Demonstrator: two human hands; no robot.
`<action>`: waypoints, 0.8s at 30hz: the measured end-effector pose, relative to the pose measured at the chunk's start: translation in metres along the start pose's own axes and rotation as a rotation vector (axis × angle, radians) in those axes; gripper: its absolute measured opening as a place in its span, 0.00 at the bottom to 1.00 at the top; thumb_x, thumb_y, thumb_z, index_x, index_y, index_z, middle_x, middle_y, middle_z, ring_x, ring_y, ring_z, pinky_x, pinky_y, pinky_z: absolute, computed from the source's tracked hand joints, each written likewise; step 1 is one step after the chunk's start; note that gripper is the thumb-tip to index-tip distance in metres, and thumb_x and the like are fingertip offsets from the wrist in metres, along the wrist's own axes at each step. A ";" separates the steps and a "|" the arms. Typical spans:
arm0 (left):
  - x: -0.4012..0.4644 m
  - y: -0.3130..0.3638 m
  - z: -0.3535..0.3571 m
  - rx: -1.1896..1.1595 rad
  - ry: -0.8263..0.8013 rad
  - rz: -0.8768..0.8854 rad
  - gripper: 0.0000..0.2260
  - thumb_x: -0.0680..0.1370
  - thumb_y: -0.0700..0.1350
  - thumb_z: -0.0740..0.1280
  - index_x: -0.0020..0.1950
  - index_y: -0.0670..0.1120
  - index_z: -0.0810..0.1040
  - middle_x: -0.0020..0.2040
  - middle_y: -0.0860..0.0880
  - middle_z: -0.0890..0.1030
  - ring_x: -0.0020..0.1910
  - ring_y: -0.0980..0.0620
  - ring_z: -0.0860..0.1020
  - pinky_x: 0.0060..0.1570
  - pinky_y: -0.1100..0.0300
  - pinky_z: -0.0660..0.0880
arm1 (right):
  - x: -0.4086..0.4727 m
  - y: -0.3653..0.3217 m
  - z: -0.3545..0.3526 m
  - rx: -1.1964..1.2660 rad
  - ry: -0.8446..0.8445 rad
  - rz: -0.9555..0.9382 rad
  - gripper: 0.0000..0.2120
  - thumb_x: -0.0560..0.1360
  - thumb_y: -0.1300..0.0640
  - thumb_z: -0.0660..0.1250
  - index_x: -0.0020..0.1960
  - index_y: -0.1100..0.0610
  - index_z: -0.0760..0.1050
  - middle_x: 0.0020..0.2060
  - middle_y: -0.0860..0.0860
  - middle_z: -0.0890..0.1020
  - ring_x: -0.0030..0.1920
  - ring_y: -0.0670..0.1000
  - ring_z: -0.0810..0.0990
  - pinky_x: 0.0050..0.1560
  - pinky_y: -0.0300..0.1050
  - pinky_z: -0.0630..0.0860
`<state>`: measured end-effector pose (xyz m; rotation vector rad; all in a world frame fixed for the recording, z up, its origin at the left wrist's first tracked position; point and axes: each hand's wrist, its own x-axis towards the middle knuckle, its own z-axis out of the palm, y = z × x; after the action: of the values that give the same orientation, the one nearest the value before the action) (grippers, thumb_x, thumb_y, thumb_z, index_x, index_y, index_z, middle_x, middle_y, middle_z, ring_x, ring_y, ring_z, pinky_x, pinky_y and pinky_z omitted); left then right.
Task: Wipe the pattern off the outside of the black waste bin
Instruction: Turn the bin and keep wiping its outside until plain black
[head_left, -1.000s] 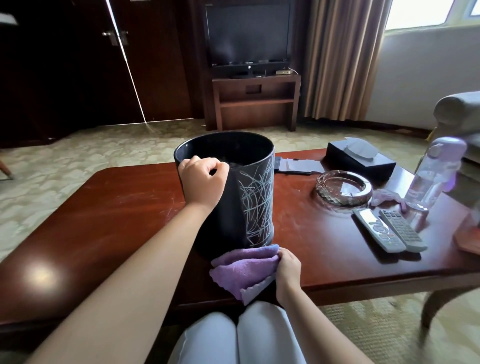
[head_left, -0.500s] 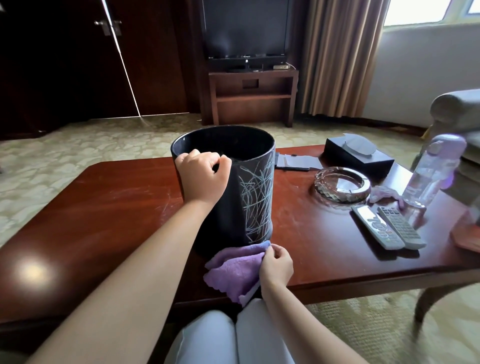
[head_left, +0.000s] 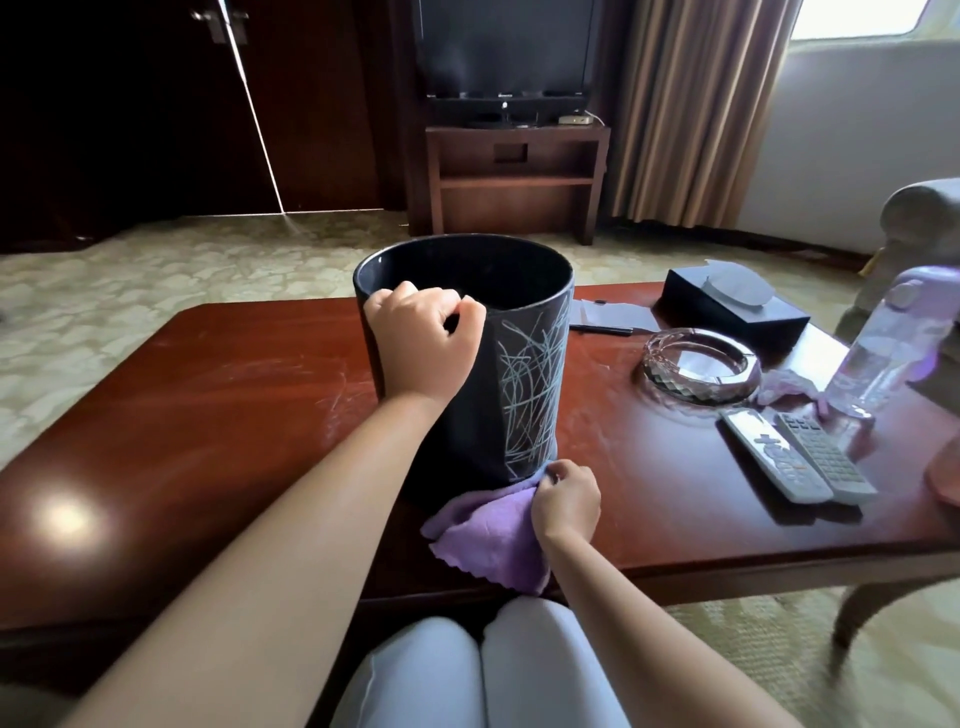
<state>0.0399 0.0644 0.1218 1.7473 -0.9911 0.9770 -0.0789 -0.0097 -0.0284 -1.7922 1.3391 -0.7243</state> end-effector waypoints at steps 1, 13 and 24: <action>0.000 0.000 0.000 0.001 0.004 0.000 0.17 0.72 0.47 0.57 0.24 0.47 0.57 0.21 0.56 0.53 0.27 0.51 0.61 0.42 0.57 0.59 | 0.000 0.000 -0.002 -0.048 -0.021 -0.042 0.09 0.76 0.61 0.60 0.47 0.60 0.79 0.47 0.56 0.76 0.49 0.59 0.76 0.46 0.44 0.68; 0.001 0.001 -0.001 0.009 -0.017 -0.001 0.17 0.73 0.48 0.56 0.25 0.47 0.58 0.21 0.56 0.53 0.28 0.51 0.62 0.42 0.56 0.60 | -0.009 0.001 -0.015 -0.378 -0.231 -0.470 0.10 0.71 0.61 0.60 0.42 0.59 0.80 0.43 0.53 0.77 0.44 0.59 0.77 0.40 0.46 0.70; 0.001 -0.001 -0.002 0.016 -0.021 0.032 0.17 0.73 0.48 0.57 0.25 0.48 0.56 0.21 0.56 0.52 0.27 0.51 0.62 0.41 0.54 0.63 | 0.020 -0.002 -0.013 -0.195 -0.146 -0.093 0.08 0.71 0.61 0.62 0.41 0.59 0.81 0.45 0.57 0.82 0.46 0.59 0.78 0.41 0.42 0.68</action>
<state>0.0405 0.0664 0.1236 1.7632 -1.0302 0.9907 -0.0832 -0.0316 -0.0198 -2.0320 1.2716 -0.5141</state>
